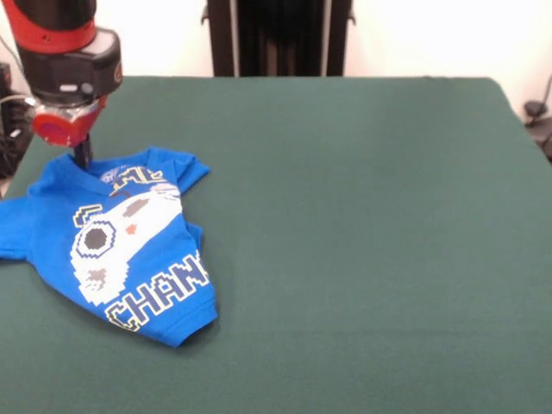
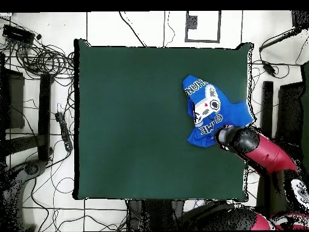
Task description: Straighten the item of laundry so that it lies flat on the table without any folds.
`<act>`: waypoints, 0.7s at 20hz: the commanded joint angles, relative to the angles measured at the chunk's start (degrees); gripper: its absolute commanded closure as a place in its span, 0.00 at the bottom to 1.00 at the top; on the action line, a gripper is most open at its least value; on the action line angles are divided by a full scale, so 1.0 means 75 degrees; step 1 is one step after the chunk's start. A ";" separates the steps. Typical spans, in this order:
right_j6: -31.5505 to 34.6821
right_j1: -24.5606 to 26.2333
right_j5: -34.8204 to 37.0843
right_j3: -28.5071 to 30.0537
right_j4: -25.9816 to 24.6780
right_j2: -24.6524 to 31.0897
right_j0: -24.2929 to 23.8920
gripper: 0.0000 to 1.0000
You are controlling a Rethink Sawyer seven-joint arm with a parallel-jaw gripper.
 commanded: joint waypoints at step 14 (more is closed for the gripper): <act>-0.0098 0.0855 0.1145 -0.1093 0.0052 0.0626 0.0710 1.00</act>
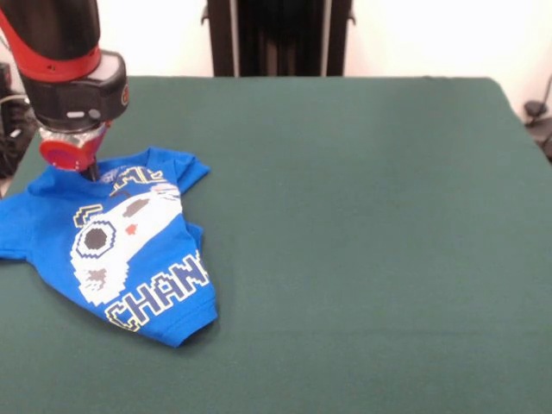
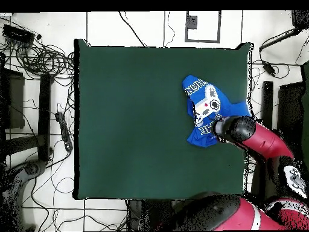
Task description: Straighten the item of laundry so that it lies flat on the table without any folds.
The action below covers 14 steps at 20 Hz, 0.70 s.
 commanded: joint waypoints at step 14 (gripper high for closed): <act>-0.0552 0.1254 -0.0551 -0.0083 -0.0270 0.0811 -0.0107 1.00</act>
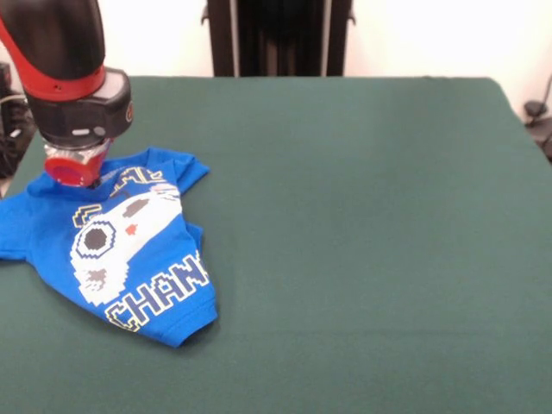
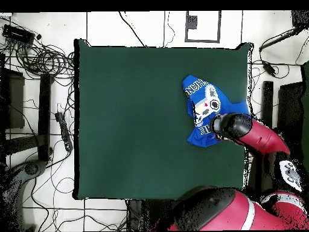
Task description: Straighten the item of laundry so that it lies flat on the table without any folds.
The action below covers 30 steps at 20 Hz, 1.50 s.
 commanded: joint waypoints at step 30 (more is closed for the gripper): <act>-0.0247 -0.1410 -0.0894 0.3022 0.0004 0.1011 -0.0178 1.00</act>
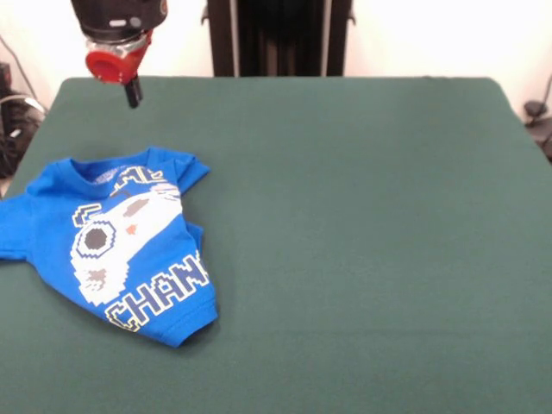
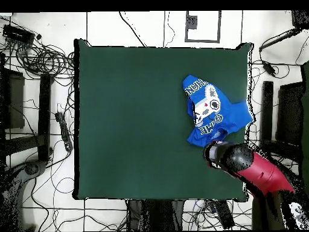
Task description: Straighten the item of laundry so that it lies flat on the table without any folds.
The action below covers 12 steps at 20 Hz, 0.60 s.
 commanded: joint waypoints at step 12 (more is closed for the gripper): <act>-0.0146 0.1701 0.0436 -0.2118 0.0125 0.0917 0.0513 1.00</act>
